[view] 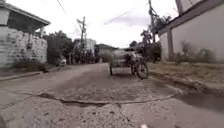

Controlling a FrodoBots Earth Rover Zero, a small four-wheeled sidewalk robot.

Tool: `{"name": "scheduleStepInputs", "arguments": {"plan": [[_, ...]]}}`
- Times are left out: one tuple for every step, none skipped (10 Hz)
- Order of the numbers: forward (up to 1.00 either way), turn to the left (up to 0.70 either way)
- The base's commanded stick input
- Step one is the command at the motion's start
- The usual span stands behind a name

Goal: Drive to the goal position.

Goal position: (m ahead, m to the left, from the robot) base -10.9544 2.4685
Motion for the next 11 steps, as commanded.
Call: {"name": "scheduleStepInputs", "arguments": {"plan": [[0.0,0.7],[0.0,0.7],[0.0,0.7],[0.0,0.7],[0.0,0.7],[0.0,0.7],[0.0,0.7],[0.0,0.7],[0.0,0.7],[0.0,0.7],[0.0,0.7]]}}
